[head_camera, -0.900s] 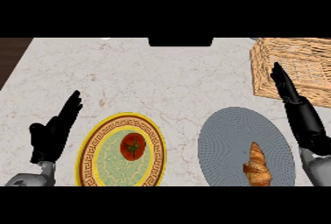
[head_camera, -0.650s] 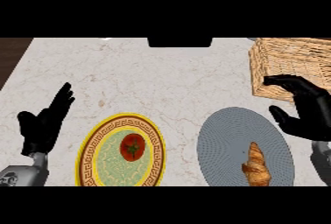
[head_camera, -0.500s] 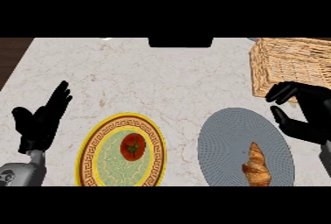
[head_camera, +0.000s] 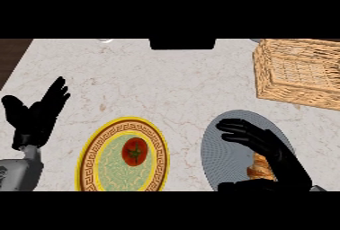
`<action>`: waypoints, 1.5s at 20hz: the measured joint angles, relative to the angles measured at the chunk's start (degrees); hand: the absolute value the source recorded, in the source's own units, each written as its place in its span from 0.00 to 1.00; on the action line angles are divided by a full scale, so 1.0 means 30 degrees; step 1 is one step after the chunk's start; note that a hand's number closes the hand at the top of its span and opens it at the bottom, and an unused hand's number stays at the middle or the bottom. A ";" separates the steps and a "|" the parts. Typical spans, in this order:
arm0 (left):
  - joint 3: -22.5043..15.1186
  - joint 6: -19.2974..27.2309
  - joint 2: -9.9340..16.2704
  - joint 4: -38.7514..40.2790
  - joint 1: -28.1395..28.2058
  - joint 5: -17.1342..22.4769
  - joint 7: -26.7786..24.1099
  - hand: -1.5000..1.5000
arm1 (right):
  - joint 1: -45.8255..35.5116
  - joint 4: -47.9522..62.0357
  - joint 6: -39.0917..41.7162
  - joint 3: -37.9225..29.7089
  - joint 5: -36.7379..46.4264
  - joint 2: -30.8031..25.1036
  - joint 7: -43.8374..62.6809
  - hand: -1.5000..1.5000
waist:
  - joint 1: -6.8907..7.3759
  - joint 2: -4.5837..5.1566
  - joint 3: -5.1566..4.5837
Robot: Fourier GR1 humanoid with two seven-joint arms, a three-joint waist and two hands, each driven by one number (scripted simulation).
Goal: Pick the croissant from the placemat and place it in the basket
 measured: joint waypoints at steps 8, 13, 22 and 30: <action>0.0422 -0.0304 0.0163 0.0372 0.0122 0.0080 -0.0235 0.50 | -0.0658 -0.5199 0.1362 -0.0815 0.1834 -0.3715 1.0130 0.00 | -0.0305 -0.0136 -0.0112; 0.0563 -0.0319 0.0240 0.0555 -0.0039 0.0079 -0.0125 0.50 | -0.1913 -0.6620 0.3115 -0.2973 0.2935 -0.7075 1.5612 0.00 | -0.0450 -0.0156 -0.0139; 0.0514 -0.0411 0.0038 0.0512 -0.0292 -0.0109 -0.0020 0.50 | -0.3599 -0.7477 0.9546 -0.6800 -0.4455 -1.1179 2.1244 0.00 | -0.0125 -0.0035 -0.0052; 0.0989 -0.0916 0.0019 0.0604 0.0004 -0.0027 -0.0177 0.50 | -0.0952 -0.6912 1.3415 -1.2041 -0.9361 -1.1580 2.0212 0.00 | -0.0242 -0.0040 0.0003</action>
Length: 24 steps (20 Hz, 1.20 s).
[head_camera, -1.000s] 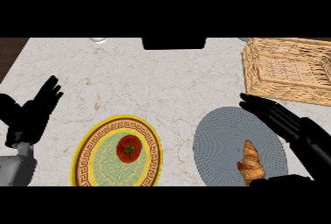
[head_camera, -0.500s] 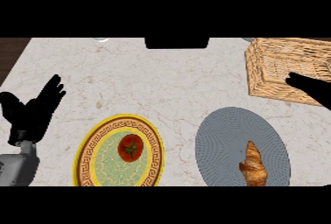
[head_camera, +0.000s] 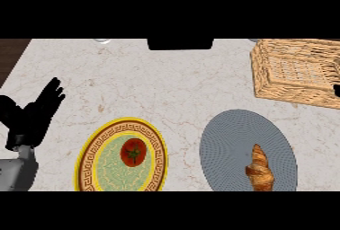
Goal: Pick the croissant from the placemat and place it in the basket
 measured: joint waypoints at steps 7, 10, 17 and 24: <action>0.0137 -0.0023 -0.0238 -0.0260 -0.0012 -0.0205 0.0150 0.50 | 0.4082 -0.0717 0.2077 -0.3733 0.1859 0.3876 -0.3419 0.00 | -0.0048 0.0007 0.0027; 0.0060 0.0076 -0.0523 -0.0161 -0.0151 -0.0541 0.0081 0.50 | 0.5240 -0.1082 0.2759 -0.4085 0.3813 0.5895 -0.4949 0.00 | 0.0069 0.0039 0.0025; 0.0120 -0.0112 -0.0737 0.0010 -0.0385 -0.0855 0.0072 0.50 | 0.6542 -0.0139 0.1891 -0.2010 1.0850 1.0306 -0.9929 0.00 | 0.0308 0.0090 0.0033; 0.0383 -0.0429 -0.0870 0.0023 -0.0502 -0.0926 0.0170 0.50 | 0.5992 0.2822 -0.0912 0.0981 1.5083 1.3542 -1.2840 0.00 | 0.0436 0.0108 0.0016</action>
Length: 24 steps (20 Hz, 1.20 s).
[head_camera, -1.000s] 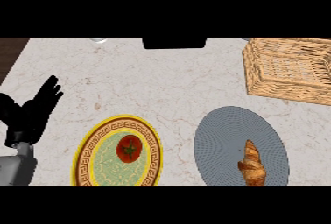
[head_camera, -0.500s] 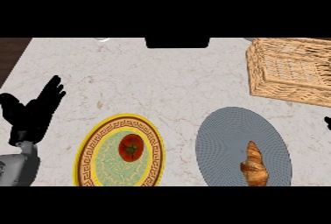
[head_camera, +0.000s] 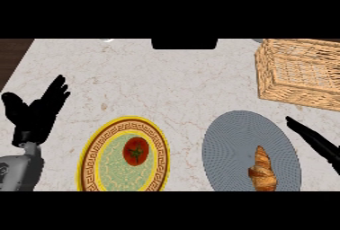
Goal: Pick the croissant from the placemat and place it in the basket
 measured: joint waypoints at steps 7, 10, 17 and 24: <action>0.0386 -0.0312 -0.0181 0.0313 -0.0237 -0.0230 -0.0019 0.50 | -0.0321 0.2862 -0.1571 0.1990 0.3748 0.0994 -0.1210 0.00 | -0.0023 0.0002 -0.0008; 0.0438 -0.0296 -0.0347 0.0226 -0.0087 -0.0488 -0.0083 0.50 | -0.0677 0.4253 -0.1699 0.2077 0.4597 0.0777 -0.1831 0.00 | -0.0023 -0.0003 -0.0012; 0.0648 -0.0390 -0.0866 -0.0395 0.0068 -0.0925 0.0298 0.50 | -0.0600 0.5178 -0.1652 0.1995 0.5748 0.0808 -0.2825 0.00 | -0.0055 -0.0015 -0.0010; 0.1120 -0.0760 -0.1004 0.0336 -0.0254 -0.1248 -0.0073 0.50 | -0.0341 0.5223 -0.0888 0.1420 0.5443 0.0836 -0.3939 0.00 | -0.0085 -0.0011 -0.0014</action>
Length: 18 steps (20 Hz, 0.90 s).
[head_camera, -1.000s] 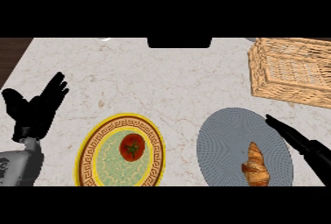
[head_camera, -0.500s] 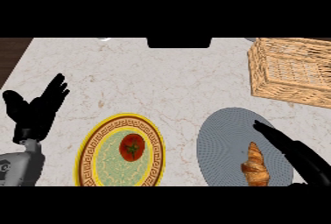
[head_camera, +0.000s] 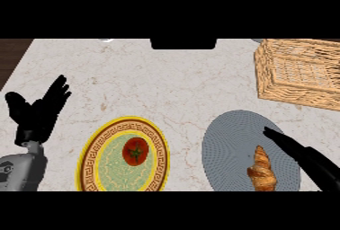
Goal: Pick the croissant from the placemat and place it in the basket
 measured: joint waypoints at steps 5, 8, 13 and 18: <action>0.0107 -0.0195 -0.0085 -0.0596 -0.0166 -0.0037 0.0835 0.50 | 0.0336 0.0275 0.0038 0.0052 0.0286 0.0135 -0.1223 0.00 | 0.0006 -0.0005 0.0002; 0.0168 -0.0191 -0.0243 -0.0379 -0.0315 -0.0241 0.0697 0.50 | 0.0497 0.0524 -0.0308 0.0184 0.0874 0.0236 -0.1820 0.00 | 0.0003 -0.0006 0.0000; 0.0439 -0.0590 -0.0248 -0.0404 0.0244 -0.0285 0.0125 0.50 | 0.0390 0.1267 -0.1374 0.0567 0.2260 0.0748 -0.1729 0.00 | 0.0025 -0.0006 -0.0004; 0.0627 -0.0817 -0.0243 -0.0830 0.0474 -0.0326 0.0348 0.50 | 0.0119 0.1890 -0.2119 0.1001 0.3411 0.1232 -0.1468 0.00 | 0.0037 -0.0006 -0.0002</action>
